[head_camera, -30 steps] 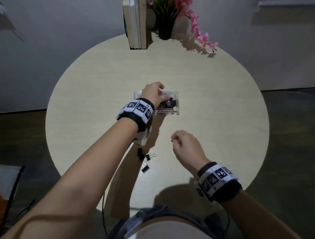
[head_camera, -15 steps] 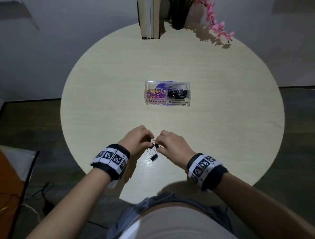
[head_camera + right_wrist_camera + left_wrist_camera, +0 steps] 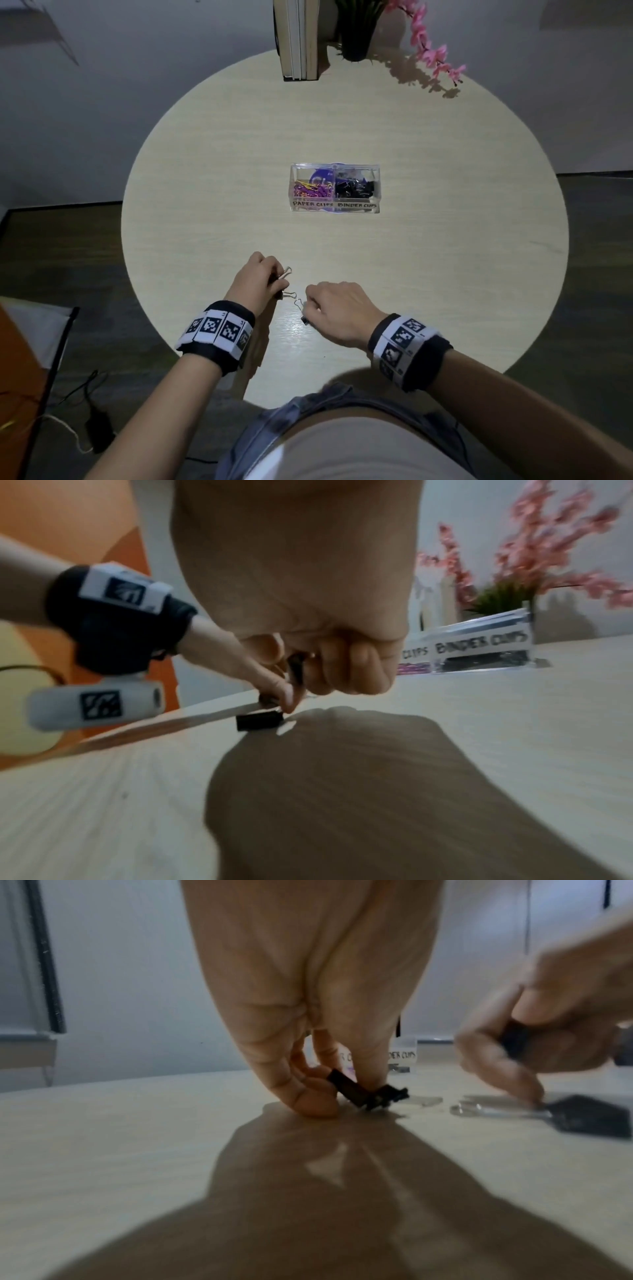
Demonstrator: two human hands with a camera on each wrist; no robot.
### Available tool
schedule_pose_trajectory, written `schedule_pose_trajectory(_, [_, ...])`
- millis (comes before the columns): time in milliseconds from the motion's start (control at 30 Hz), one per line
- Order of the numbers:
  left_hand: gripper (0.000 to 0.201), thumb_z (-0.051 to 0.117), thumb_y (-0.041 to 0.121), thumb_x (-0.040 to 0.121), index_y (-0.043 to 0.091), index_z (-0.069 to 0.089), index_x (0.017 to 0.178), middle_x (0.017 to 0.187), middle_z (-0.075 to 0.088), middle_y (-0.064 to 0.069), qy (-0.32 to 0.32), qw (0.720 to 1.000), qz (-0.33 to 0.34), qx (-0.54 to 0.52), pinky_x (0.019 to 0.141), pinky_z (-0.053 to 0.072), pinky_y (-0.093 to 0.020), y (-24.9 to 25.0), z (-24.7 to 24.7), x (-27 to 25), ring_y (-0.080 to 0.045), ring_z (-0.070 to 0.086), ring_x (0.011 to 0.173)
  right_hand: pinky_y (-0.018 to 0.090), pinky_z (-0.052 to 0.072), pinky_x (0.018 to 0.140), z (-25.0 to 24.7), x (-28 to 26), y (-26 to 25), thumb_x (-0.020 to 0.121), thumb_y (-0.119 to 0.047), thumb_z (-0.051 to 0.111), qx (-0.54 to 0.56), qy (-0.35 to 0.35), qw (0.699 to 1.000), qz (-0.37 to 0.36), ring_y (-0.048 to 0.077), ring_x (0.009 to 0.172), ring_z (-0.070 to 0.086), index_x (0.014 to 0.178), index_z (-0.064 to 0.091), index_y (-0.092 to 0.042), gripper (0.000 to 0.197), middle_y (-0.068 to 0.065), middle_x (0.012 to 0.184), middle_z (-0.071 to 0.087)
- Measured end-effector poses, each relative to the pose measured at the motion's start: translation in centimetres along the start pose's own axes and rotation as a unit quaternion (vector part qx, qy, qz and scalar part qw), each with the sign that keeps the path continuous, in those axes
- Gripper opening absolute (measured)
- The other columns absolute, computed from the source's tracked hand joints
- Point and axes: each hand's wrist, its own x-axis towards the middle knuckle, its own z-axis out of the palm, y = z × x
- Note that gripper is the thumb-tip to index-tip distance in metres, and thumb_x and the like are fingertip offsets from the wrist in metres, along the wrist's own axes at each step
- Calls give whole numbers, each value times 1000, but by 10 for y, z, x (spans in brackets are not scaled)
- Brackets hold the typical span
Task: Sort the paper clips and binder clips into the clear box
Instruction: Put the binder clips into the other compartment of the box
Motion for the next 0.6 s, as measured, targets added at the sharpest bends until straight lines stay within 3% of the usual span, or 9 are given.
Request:
schedule_pose_trajectory(67, [16, 62, 16, 85, 4, 61, 95, 99, 51, -12, -2, 1000, -23, 2, 77, 39, -29, 2, -1, 1, -31, 57, 92, 34, 34, 60, 8, 2, -6, 88, -55, 45, -47, 3, 999, 6, 28, 62, 48, 84, 45, -11, 44, 6, 75, 60])
schedule_pose_trajectory(167, [17, 49, 22, 92, 6, 55, 94, 98, 53, -12, -10, 999, -31, -29, 76, 41, -33, 0, 0, 0, -29, 56, 87, 34, 35, 60, 10, 5, -4, 90, -38, 50, -63, -10, 998, 20, 33, 69, 55, 97, 47, -5, 34, 13, 88, 66])
schedule_pose_trajectory(233, [16, 39, 24, 93, 14, 47, 84, 91, 54, -10, 11, 996, -39, -83, 69, 42, -34, -6, 1, -2, -27, 54, 80, 34, 35, 58, 3, 3, 5, 90, -29, 50, -30, -21, 999, 37, 31, 67, 52, 94, 44, -6, 25, 11, 83, 62])
schedule_pose_trajectory(300, [18, 44, 29, 89, 21, 37, 74, 82, 48, -7, 26, 990, -41, -134, 67, 46, -38, -9, 0, -8, -24, 50, 72, 32, 33, 52, -11, 0, 18, 90, -29, 51, 31, -18, 997, 75, 28, 64, 50, 88, 38, -11, 22, 3, 72, 53])
schedule_pose_trajectory(367, [31, 60, 36, 82, 22, 34, 71, 79, 40, 0, 8, 994, -14, -112, 64, 44, -32, -5, -2, -13, -18, 43, 68, 28, 34, 46, -31, 0, 33, 92, -31, 51, 110, 21, 986, 125, 20, 58, 49, 85, 41, -13, 22, -2, 68, 51])
schedule_pose_trajectory(433, [39, 71, 35, 74, 21, 35, 71, 80, 39, 3, -13, 1000, 18, -16, 59, 34, -25, 1, 0, -16, -16, 41, 70, 25, 41, 48, -58, 11, 47, 94, -33, 51, 151, 82, 972, 159, 15, 58, 52, 86, 45, -14, 22, -2, 71, 56])
schedule_pose_trajectory(533, [35, 67, 19, 79, 22, 34, 68, 78, 44, 2, -34, 999, 27, 11, 55, 28, -22, 4, 8, -12, -19, 44, 73, 23, 41, 52, -100, 41, 61, 95, -32, 52, 102, 154, 969, 164, 17, 64, 53, 96, 48, -9, 24, 3, 81, 58])
schedule_pose_trajectory(600, [28, 63, 15, 80, 17, 37, 70, 76, 47, -1, -54, 998, 20, 13, 53, 28, -20, 8, 9, -6, -22, 46, 72, 28, 42, 59, -121, 64, 64, 94, -30, 54, 63, 177, 967, 171, 23, 73, 54, 103, 50, -4, 28, 10, 89, 59])
